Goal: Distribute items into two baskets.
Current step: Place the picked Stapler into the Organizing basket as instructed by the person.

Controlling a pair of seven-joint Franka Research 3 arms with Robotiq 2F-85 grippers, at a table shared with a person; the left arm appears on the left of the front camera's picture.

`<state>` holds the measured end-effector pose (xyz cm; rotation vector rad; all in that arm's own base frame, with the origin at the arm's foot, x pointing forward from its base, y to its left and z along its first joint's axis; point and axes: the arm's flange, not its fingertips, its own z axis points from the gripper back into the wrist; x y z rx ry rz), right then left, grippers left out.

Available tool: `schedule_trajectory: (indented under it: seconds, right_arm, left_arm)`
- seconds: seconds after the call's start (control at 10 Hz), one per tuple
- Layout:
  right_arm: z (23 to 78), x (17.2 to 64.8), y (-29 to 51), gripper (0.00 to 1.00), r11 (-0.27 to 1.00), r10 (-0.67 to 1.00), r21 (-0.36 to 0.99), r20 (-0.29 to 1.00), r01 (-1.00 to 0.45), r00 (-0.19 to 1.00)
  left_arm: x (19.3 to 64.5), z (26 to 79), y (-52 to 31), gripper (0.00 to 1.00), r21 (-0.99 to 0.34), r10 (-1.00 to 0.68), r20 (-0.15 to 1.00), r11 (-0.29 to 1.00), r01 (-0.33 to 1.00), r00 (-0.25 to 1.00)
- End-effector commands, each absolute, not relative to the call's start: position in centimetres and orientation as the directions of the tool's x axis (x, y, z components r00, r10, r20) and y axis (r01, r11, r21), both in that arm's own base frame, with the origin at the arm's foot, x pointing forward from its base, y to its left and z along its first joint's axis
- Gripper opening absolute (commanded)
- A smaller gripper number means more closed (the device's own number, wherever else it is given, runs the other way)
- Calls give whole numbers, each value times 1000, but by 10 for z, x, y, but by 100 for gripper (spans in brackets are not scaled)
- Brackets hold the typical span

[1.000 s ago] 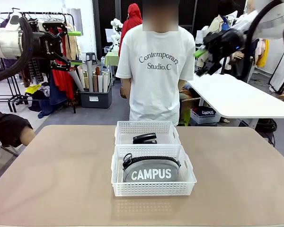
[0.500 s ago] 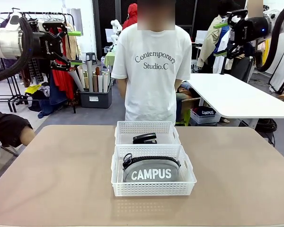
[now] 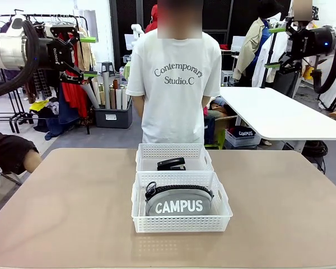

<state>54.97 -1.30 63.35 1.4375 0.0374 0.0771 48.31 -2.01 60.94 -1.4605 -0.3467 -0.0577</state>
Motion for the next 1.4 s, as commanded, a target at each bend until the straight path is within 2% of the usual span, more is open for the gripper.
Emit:
schedule_trajectory:
  seconds: [0.0, 0.4, 0.6, 1.3]
  right_arm:
    - [624, 531, -16, 100, 82, 79, 992, 90, -97, 993]
    - [603, 533, -17, 100, 50, 89, 993, 99, -104, 991]
    - [605, 537, -20, 100, 93, 92, 991, 84, -92, 992]
    - [605, 537, -20, 100, 93, 92, 991, 84, -92, 992]
  left_arm:
    - [482, 611, -21, 100, -962, 169, 264, 115, 247, 949]
    - [482, 611, -21, 100, -962, 169, 264, 115, 247, 949]
    - [482, 611, -21, 100, -962, 169, 264, 115, 247, 949]
    - [482, 611, -21, 100, -962, 169, 264, 115, 247, 949]
